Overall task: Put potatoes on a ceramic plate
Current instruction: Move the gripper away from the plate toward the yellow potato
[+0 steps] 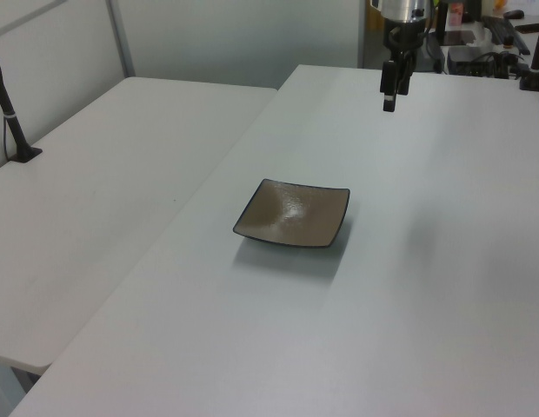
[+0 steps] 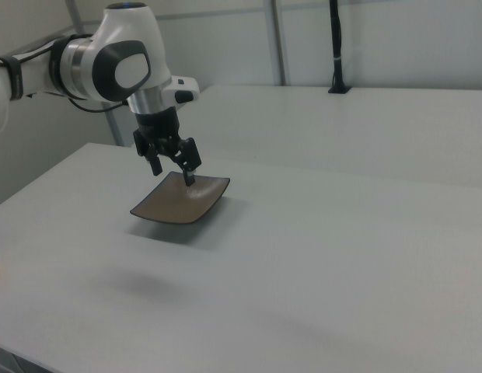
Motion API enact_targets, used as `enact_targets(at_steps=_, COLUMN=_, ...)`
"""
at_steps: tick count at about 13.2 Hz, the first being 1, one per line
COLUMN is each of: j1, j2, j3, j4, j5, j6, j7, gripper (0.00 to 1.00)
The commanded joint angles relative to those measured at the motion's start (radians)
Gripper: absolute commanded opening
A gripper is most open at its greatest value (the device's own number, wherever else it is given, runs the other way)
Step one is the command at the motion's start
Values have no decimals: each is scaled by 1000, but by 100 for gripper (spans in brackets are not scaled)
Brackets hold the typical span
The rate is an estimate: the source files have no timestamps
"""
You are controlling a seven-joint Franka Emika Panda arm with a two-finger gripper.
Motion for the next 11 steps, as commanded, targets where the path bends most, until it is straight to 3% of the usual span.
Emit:
enact_targets(at_steps=1, j1=-5, j2=-36, j3=37, j4=-59, j5=20, j6=7, j7=46, gripper=100)
enact_targets(at_steps=8, j1=-5, j2=-35, j3=45, j4=-62, j5=20, j6=8, j7=45, gripper=100)
enact_targets(at_steps=11, j1=-5, j2=-29, j3=71, j4=-100, j5=49, j6=139, j7=55, gripper=100)
